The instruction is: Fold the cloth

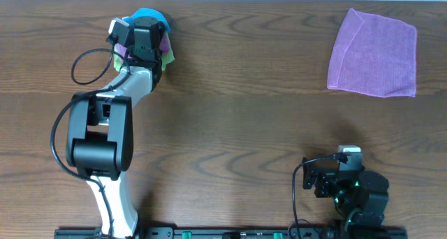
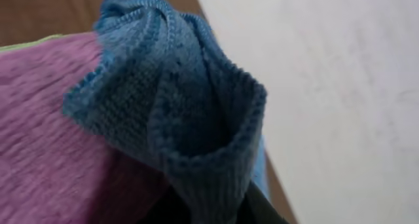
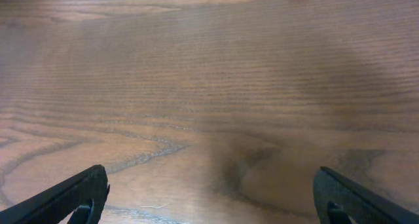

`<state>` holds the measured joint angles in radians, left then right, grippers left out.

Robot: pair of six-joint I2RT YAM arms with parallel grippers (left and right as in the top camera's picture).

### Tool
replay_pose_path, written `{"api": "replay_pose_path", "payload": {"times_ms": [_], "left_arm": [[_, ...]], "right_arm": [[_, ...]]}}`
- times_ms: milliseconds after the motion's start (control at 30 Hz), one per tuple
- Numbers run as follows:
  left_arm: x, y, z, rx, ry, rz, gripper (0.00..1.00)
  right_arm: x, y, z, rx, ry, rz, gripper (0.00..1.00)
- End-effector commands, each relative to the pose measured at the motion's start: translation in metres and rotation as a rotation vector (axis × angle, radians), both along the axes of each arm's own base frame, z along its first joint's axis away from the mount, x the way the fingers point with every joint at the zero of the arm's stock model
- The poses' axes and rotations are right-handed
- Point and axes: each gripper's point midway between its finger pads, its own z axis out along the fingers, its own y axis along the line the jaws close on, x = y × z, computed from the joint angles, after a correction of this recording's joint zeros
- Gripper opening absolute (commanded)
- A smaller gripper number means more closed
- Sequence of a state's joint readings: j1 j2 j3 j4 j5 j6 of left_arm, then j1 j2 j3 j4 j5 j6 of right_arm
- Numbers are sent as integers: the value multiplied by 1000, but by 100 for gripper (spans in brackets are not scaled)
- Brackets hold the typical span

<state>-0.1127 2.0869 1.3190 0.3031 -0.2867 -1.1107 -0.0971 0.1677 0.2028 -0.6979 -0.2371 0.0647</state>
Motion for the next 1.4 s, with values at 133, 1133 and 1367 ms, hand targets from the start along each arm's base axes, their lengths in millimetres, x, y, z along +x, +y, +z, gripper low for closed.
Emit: {"api": "replay_pose_path", "payload": {"times_ms": [133,1133,1367], "left_arm": [[-13,-2,57,-29,-28,-9,23],[-77,36,11,-230,173,387,70],[-67,44,23,-220,96,412,80]], "right_arm": [[0,-2,0,5,-3,-16,99],[0,-2,0,5,-3,-16,99],[0,-2,0,5,-3,-16,99]]}}
